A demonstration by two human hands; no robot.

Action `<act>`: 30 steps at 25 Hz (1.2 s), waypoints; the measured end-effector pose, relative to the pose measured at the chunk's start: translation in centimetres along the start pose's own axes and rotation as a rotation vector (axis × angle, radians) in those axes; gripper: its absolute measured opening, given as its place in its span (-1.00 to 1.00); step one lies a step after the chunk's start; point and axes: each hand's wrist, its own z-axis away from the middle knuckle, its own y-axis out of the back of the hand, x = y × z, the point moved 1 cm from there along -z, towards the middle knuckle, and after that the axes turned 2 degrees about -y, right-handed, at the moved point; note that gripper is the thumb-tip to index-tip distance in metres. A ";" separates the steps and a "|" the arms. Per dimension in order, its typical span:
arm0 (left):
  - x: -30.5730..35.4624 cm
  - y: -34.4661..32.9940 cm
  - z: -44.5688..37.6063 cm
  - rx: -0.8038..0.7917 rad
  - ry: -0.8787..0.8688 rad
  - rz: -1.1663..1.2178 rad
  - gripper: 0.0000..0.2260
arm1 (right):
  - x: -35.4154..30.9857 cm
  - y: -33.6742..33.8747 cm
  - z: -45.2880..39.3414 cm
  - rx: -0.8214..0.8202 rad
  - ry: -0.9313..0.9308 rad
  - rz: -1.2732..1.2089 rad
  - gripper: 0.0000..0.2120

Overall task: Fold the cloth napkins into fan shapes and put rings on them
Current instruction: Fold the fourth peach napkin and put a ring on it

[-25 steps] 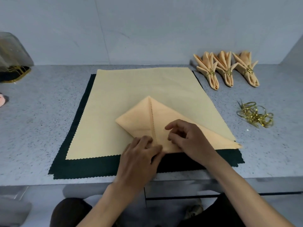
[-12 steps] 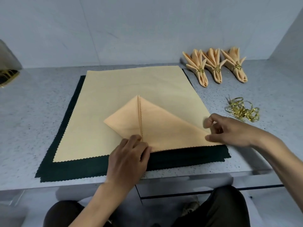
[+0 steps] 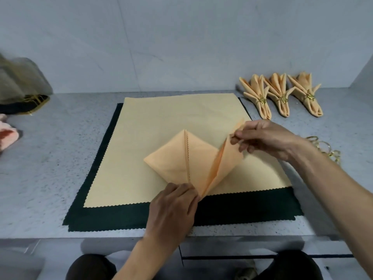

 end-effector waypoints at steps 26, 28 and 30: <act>0.2 2.2 -1.8 -0.234 0.058 0.151 -0.78 | 2.7 -10.3 -10.0 0.637 0.394 0.674 -0.72; -1.5 3.2 -3.9 -0.151 0.149 0.249 -0.75 | 2.1 -9.5 -6.0 0.746 0.456 0.591 -0.78; -5.0 3.2 -5.7 -0.089 0.337 0.218 -0.75 | 2.6 -9.3 -1.5 0.753 0.357 0.586 -0.84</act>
